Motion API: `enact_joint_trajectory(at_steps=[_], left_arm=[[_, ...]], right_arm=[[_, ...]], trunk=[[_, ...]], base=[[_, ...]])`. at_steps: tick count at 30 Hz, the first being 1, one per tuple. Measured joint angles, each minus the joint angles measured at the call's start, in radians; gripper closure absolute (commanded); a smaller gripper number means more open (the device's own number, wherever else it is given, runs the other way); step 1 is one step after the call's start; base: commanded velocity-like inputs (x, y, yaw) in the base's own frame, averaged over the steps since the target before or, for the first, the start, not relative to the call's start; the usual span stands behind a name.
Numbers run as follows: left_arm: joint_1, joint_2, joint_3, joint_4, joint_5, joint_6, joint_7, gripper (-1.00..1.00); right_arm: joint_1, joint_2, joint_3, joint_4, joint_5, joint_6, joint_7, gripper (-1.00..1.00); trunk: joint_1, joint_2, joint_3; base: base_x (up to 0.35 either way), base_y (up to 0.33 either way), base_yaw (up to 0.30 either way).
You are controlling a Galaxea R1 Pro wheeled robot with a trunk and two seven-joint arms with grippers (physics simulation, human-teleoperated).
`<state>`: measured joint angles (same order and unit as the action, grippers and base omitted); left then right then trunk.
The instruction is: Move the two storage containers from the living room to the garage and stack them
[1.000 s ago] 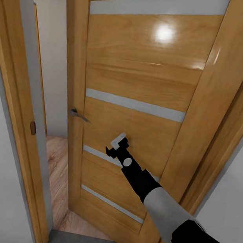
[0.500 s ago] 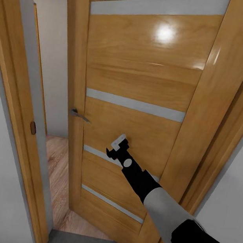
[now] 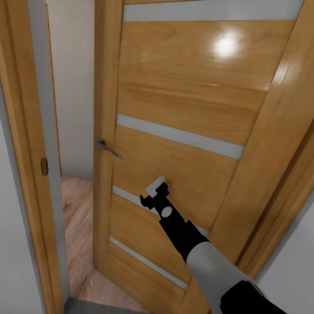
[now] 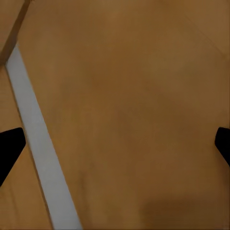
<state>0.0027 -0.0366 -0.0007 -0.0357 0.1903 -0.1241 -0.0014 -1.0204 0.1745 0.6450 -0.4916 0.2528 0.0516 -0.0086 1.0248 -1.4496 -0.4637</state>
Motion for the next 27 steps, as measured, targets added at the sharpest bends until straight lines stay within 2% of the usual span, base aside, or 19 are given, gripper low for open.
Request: enact_joint_trajectory(at_steps=[14,20,27], left_arm=[[0.000,0.000,-0.002,0.000,-0.002,0.000,0.000,-1.00],[0.000,0.000,-0.002,0.000,-0.001,0.000,0.000,-1.00],[0.000,0.000,-0.002,0.000,0.000,0.000,0.000,-1.00]], right_arm=[[-0.001,0.000,0.002,-0.001,0.001,0.004,0.000,-1.00],[-0.026,0.000,0.002,0.006,-0.012,0.012,0.000,-1.00],[-0.062,0.000,0.004,0.008,-0.108,0.060,-0.016,-1.00]], trunk=[[0.000,0.000,0.000],[0.000,0.000,0.000],[0.000,0.000,0.000]], base=[[0.012,0.015,0.000],[0.000,0.000,0.000],[0.000,0.000,0.000]])
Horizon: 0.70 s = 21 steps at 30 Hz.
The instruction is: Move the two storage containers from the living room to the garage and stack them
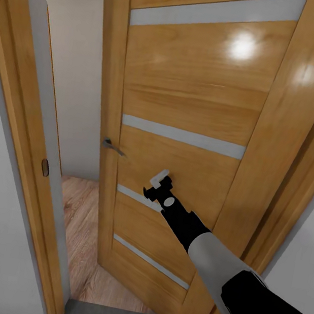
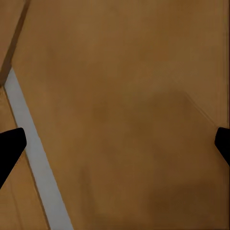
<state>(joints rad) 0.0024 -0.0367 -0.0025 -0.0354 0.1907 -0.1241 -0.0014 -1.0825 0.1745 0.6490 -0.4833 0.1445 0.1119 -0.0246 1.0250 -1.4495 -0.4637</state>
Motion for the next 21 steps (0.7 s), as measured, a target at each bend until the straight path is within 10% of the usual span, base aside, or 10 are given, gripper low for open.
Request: enact_joint_trajectory(at_steps=[21], left_arm=[[0.000,0.000,0.000,0.000,0.001,0.000,0.000,-1.00]], right_arm=[[-0.004,0.000,-0.005,-0.023,-0.010,-0.023,-0.005,-1.00]], trunk=[[0.000,0.000,0.000]], base=[[0.000,0.000,0.000]])
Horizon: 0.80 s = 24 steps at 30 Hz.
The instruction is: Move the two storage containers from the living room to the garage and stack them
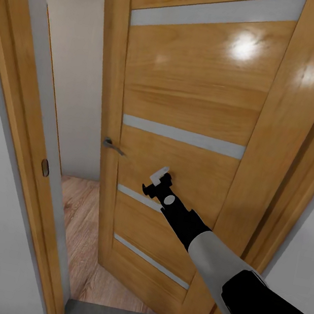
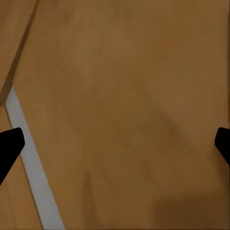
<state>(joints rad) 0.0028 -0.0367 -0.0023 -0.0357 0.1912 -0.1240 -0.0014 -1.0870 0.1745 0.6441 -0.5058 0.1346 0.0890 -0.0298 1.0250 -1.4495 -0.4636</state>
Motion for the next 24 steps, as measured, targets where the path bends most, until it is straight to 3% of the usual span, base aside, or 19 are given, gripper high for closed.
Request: enact_joint_trajectory(at_steps=[6,7,15,19,20,21,24], left_arm=[[0.000,0.000,0.000,0.000,0.000,0.000,0.000,-1.00],[0.000,0.000,0.003,0.000,0.001,0.000,0.000,-1.00],[0.000,0.000,0.005,0.000,0.004,0.000,0.000,-1.00],[0.000,0.000,0.006,0.000,0.004,0.000,0.000,-1.00],[0.000,0.000,0.006,0.000,0.004,0.000,0.000,-1.00],[0.000,0.001,0.008,0.000,0.004,0.000,0.000,-1.00],[0.000,0.001,0.009,0.000,0.004,0.001,0.000,-1.00]], right_arm=[[0.001,0.000,0.005,-0.051,-0.002,-0.036,0.014,-1.00],[0.003,0.000,0.013,-0.103,-0.002,-0.032,0.021,-1.00],[0.012,0.000,0.017,-0.136,-0.002,-0.029,0.015,-1.00],[0.008,0.000,0.020,-0.201,-0.001,-0.016,0.011,-1.00],[0.008,0.000,0.026,-0.228,0.000,-0.005,0.011,-1.00],[0.007,0.000,0.058,-0.268,-0.001,0.024,0.009,-1.00],[0.007,0.000,0.078,-0.298,-0.001,0.039,0.005,-1.00]], trunk=[[0.000,0.000,0.000],[0.000,0.000,0.000],[0.000,0.000,0.000],[0.000,0.000,0.000],[0.000,0.000,0.000],[0.000,0.000,0.000],[0.000,0.000,0.000]], base=[[0.000,0.000,0.000],[0.000,0.000,0.000],[0.000,0.000,0.000],[0.000,0.000,0.000],[0.000,0.000,0.000],[0.000,0.000,0.000],[0.000,0.000,0.000]])
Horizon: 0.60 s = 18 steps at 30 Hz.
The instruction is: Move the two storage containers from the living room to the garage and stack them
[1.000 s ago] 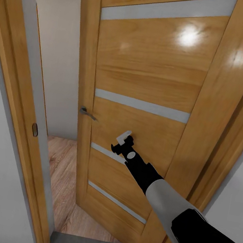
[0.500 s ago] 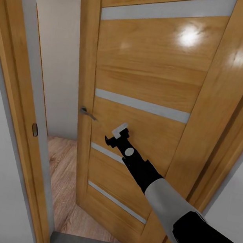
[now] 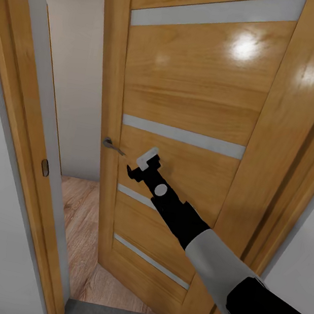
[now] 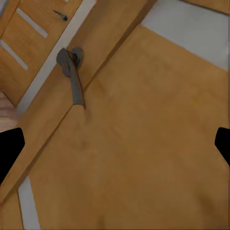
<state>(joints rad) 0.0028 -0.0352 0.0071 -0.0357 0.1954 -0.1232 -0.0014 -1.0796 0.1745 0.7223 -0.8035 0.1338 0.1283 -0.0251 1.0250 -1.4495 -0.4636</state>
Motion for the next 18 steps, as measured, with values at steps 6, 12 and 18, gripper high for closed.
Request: enact_joint_trajectory(at_steps=[6,12,18], left_arm=[[0.000,0.000,0.000,0.000,0.000,0.000,0.000,-1.00],[0.000,0.002,0.000,0.000,0.001,-0.001,0.000,-1.00],[0.000,0.002,0.000,0.000,0.001,-0.001,0.000,-1.00]], right_arm=[[0.000,0.000,0.059,-0.062,0.000,0.028,-0.027,-1.00],[0.050,0.000,0.090,-0.087,-0.001,0.061,-0.078,-1.00],[0.055,0.000,0.091,-0.087,-0.002,0.089,-0.083,-1.00]], trunk=[[0.000,0.000,0.000],[0.000,0.000,0.000],[0.000,0.000,0.000]], base=[[0.000,0.000,0.000],[0.000,0.000,0.000],[0.000,0.000,0.000]])
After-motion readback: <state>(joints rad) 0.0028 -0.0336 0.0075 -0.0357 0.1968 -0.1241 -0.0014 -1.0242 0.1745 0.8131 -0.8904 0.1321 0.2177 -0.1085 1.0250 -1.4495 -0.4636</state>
